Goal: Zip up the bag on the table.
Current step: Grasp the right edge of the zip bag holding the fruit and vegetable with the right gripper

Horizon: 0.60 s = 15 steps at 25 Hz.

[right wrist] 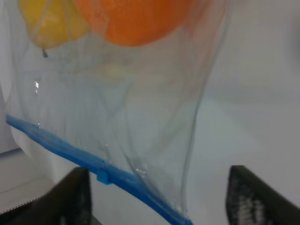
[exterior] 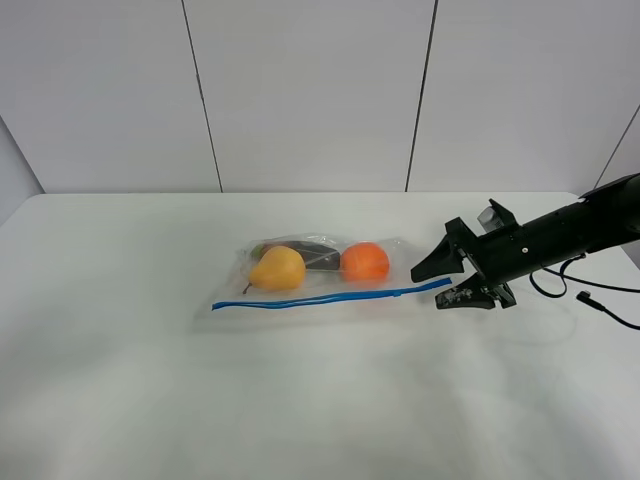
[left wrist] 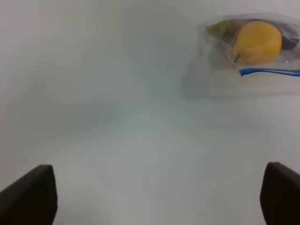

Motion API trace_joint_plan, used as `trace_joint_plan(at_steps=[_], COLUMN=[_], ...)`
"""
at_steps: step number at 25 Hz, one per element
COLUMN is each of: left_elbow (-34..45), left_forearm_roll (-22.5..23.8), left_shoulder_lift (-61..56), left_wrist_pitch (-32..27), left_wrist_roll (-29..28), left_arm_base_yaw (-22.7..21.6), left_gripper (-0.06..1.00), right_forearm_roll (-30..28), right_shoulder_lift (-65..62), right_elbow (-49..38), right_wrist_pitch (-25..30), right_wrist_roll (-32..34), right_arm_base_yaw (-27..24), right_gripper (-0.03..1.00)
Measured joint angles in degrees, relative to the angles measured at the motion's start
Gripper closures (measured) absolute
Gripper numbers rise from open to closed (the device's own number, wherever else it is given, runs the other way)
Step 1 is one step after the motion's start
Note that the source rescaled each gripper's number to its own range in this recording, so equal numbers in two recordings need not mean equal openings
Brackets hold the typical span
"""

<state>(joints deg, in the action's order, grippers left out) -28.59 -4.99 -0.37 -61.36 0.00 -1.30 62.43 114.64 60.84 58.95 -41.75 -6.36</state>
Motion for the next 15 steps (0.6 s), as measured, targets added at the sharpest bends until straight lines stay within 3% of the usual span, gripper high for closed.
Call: trace_joint_plan(at_steps=[6,15], left_elbow=[0.0,0.0], left_forearm_roll=[0.0,0.0], left_shoulder_lift=[0.0,0.0], left_wrist_pitch=[0.0,0.0], left_wrist_roll=[0.0,0.0], left_arm_base_yaw=[0.0,0.0], left_gripper=[-0.06,-0.06], right_forearm_roll=[0.2,0.6], right_shoulder_lift=[0.0,0.0], right_elbow=[0.2,0.2], right_wrist_pitch=[0.3,0.3], right_wrist_roll=[-0.1,-0.9], right_arm_base_yaw=[0.0,0.0], right_gripper=[0.61,0.78])
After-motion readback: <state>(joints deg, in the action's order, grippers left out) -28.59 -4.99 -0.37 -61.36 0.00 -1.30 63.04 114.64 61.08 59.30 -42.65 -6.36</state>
